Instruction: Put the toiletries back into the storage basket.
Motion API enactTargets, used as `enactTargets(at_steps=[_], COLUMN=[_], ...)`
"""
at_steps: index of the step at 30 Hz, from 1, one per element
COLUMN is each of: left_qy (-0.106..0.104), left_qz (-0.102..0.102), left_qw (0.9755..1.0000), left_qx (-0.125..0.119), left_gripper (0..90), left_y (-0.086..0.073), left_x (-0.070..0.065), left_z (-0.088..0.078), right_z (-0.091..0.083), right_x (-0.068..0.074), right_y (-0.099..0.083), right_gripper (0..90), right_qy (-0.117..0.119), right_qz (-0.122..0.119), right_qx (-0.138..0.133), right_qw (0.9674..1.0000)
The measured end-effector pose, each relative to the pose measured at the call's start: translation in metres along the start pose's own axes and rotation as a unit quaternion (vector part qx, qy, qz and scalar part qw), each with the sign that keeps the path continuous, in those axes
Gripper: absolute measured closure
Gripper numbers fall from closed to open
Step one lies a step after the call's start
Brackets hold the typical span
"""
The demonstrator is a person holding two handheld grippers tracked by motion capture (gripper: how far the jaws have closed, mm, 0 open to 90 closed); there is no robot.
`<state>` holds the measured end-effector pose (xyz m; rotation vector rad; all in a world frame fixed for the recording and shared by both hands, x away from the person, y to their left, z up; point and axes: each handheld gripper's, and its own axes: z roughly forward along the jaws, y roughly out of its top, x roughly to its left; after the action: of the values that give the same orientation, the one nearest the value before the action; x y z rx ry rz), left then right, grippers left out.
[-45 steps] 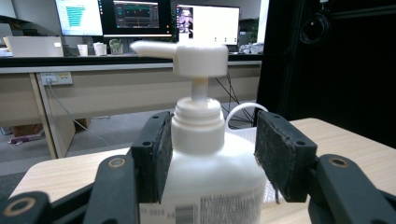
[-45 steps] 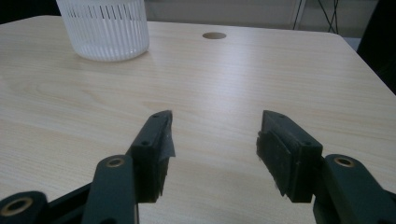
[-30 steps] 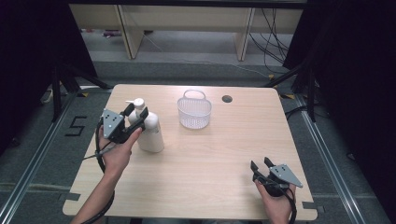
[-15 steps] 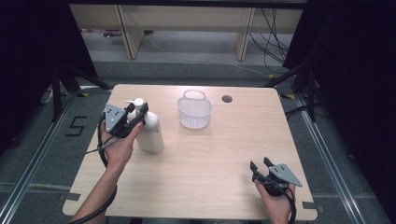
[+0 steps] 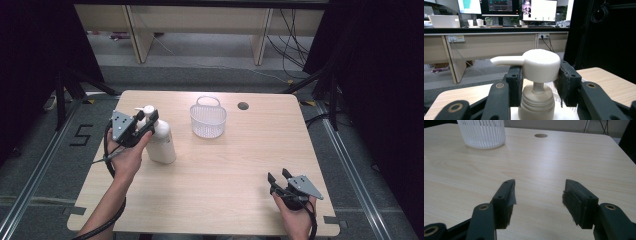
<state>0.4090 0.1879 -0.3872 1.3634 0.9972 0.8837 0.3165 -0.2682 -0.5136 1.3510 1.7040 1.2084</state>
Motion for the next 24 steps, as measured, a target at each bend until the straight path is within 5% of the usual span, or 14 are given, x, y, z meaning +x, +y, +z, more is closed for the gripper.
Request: enactTargets(at_steps=[2,5,7,24], left_qy=[-0.002,-0.006,-0.011,-0.026], left_qz=[-0.003,-0.004,0.000,0.006], left_qw=[1.0000,0.9999,0.9998,0.9990], left_qx=[-0.005,-0.010,-0.014,-0.037], left_gripper=[59.2,59.2,59.2,59.2], left_y=[0.002,0.005,0.009,0.024], left_x=[0.000,-0.001,-0.003,-0.013], left_z=[-0.002,-0.003,-0.005,-0.007], right_z=[0.001,0.000,0.000,0.000], right_x=[-0.003,0.000,-0.002,-0.003], right_y=[0.000,0.000,0.000,0.001], right_gripper=[43.1,43.1,43.1,42.9], right_qy=[-0.001,0.000,0.000,0.003], right_qz=[-0.020,0.001,-0.017,-0.019], right_qx=[-0.005,-0.001,-0.003,-0.002], right_qw=[0.9998,1.0000,0.9999,0.9998])
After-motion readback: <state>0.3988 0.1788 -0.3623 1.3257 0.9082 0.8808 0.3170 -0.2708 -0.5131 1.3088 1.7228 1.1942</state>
